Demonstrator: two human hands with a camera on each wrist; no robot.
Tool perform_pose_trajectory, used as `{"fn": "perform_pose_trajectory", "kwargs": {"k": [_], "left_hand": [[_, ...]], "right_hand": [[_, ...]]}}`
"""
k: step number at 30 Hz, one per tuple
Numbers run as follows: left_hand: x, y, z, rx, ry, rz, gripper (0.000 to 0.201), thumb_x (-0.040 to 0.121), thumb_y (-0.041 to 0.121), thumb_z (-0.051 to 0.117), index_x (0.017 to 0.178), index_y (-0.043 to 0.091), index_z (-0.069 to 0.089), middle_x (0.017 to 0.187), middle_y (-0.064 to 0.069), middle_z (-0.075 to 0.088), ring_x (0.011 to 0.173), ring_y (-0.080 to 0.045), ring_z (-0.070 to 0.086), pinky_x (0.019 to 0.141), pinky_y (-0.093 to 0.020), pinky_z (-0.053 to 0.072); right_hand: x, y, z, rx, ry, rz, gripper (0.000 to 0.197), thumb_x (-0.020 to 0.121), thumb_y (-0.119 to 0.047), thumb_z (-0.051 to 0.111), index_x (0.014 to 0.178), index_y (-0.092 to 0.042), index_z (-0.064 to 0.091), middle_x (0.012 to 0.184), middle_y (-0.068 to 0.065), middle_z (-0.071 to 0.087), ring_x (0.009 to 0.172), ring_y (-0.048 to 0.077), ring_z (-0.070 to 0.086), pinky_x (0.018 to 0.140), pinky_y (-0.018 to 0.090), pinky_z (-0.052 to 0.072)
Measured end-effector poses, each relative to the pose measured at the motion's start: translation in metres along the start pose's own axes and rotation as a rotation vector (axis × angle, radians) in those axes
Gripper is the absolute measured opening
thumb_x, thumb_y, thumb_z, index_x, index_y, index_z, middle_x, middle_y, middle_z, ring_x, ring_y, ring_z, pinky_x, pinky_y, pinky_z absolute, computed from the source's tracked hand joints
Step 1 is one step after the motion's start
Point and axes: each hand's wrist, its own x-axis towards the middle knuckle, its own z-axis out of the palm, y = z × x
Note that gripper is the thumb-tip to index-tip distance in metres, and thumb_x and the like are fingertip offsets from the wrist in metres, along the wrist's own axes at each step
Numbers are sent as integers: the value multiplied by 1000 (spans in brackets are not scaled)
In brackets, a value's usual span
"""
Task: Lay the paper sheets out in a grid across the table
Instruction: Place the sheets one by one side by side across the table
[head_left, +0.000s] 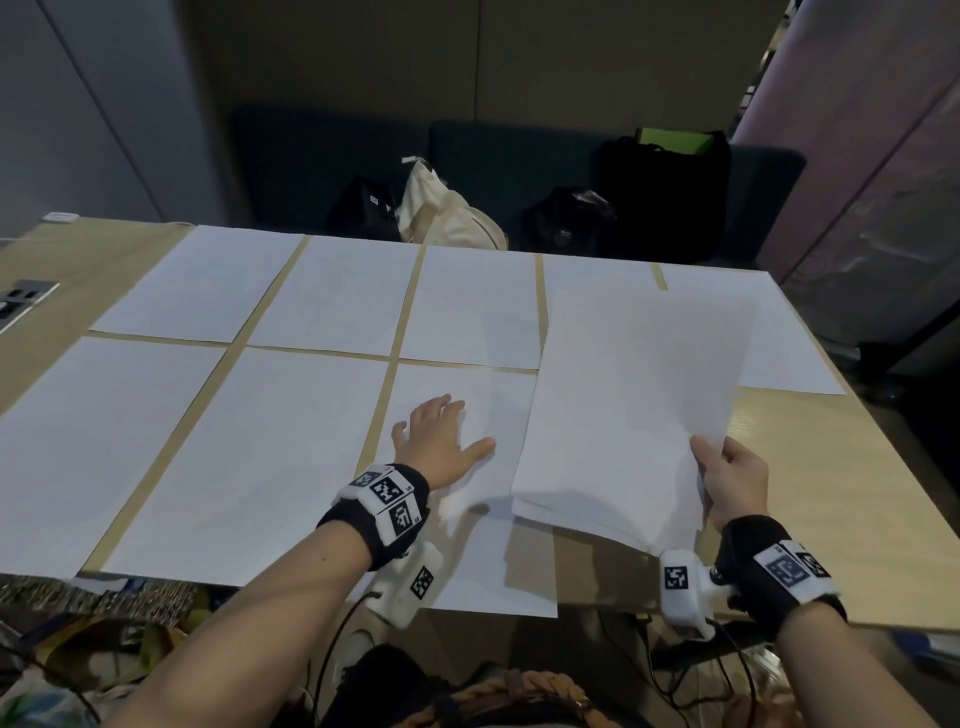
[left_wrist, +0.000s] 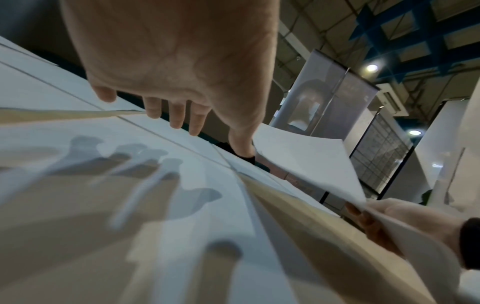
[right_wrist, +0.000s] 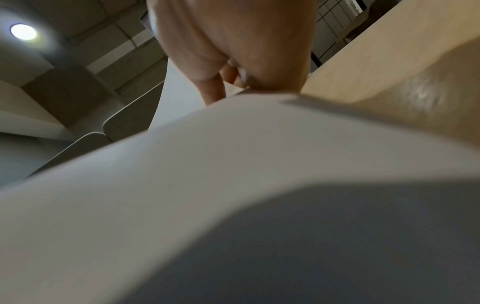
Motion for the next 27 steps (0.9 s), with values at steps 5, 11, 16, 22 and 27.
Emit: {"fn": "perform_pose_trajectory", "kwargs": {"k": [5,11,16,22,27], "left_hand": [[3,35,-12,-412,-60,26,56,96,36,42,144,9,31,137,-10,50,128,-24,45,105,-32,33],[7,51,-5,-715,-19,-36,45,87,10,60,128,12,42,112,-14,61,91,-25,62,75,-33,54],[6,59,1,-821,6,-33,35,84,12,67,115,12,51,83,0,57,67,-11,57,51,-17,52],[6,75,8,-934,-10,-40,32,80,7,70,108,7,55,77,-3,60,62,-15,60,48,-19,53],[8,88,16,-961,-8,-40,29,78,9,72,102,8,55,75,0,59,56,-6,63,53,-21,52]], "right_hand": [[-6,-6,8,-9,-170,47,33,92,-6,52,122,7,54,85,4,63,73,17,60,56,17,55],[-6,-9,3,-37,-195,28,25,94,-5,48,114,8,56,80,7,61,70,18,57,59,26,52],[5,-8,-18,-45,-39,-85,31,87,-2,59,117,5,59,99,11,63,79,18,59,62,11,53],[27,-2,-42,-116,54,-105,33,84,-3,64,115,8,60,82,1,61,92,25,58,77,25,52],[38,-11,-58,-203,119,-146,28,88,-2,58,113,8,60,84,6,60,75,13,55,76,24,46]]}}
